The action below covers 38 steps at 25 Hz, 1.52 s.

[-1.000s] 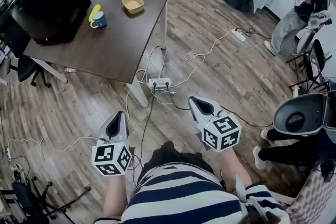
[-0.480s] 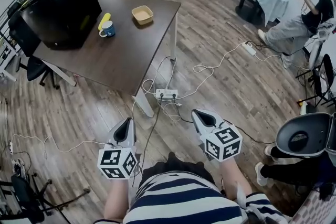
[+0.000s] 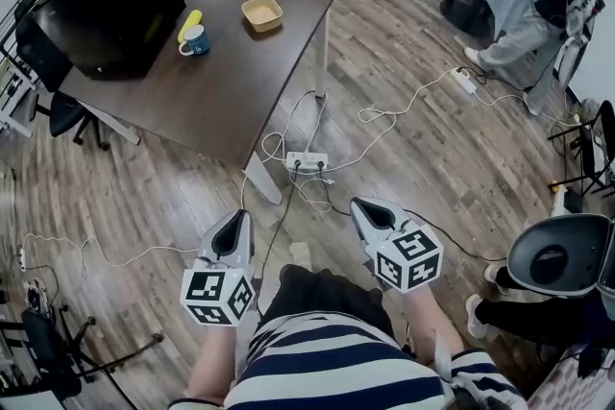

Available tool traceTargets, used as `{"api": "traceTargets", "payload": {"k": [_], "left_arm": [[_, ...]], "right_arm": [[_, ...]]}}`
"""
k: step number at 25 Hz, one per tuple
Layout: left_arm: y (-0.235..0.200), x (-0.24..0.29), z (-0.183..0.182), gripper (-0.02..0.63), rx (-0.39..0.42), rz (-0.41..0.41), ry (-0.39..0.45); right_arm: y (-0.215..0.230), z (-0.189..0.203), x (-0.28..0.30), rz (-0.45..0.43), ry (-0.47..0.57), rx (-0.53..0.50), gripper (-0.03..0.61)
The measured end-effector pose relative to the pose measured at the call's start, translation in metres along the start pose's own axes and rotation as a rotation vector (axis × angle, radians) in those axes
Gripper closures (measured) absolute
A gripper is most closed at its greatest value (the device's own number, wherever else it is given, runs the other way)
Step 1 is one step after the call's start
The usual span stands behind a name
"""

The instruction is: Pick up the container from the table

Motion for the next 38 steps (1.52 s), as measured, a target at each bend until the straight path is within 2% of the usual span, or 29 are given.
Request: {"api": "traceTargets", "payload": {"k": [6, 15, 24, 33, 38], "left_arm": [[-0.011, 0.046, -0.019, 0.614, 0.021, 0.046, 0.010], [-0.050, 0.128, -0.062, 0.614, 0.053, 0.075, 0.030], [-0.110, 0.194, -0.090, 0.614, 0.023, 0.090, 0.026], [-0.123, 0.237, -0.115, 0.614, 0.088, 0.160, -0.006], [-0.125, 0.265, -0.134, 0.614, 0.146, 0.155, -0.017]], "right_arm": [[0.019, -0.017, 0.031, 0.005, -0.011, -0.011, 0.581], [0.051, -0.076, 0.108, -0.011, -0.043, -0.062, 0.581], [0.073, -0.124, 0.180, -0.007, -0.073, -0.067, 0.581], [0.097, -0.152, 0.216, 0.005, -0.062, -0.042, 0.581], [0.118, -0.173, 0.238, -0.016, -0.052, -0.032, 0.581]]}}
Point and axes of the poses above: the fingertips, and each gripper's own axes: x forward along the fingers, y to its right, z out of its underside, the point moved 5 cm from there along -x, backward along the fingers, and after that the axes turned 3 degrees about -y, right-handed, at the moved point
